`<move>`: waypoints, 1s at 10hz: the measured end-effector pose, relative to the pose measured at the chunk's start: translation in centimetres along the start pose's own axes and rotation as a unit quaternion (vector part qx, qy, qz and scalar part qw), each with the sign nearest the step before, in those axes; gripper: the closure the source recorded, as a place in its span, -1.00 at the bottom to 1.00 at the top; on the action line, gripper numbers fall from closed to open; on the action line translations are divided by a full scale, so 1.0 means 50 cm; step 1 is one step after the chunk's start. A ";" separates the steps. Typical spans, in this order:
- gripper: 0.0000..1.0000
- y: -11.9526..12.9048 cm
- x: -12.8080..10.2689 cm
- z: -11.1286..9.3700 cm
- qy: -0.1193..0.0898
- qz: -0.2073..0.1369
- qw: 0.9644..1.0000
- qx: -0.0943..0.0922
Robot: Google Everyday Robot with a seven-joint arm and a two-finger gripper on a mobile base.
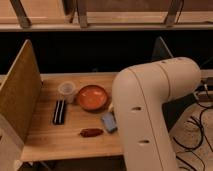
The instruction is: Place the bottle in the ceramic bowl
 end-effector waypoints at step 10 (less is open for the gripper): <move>1.00 0.060 -0.078 -0.239 -0.121 -0.034 0.991 -0.048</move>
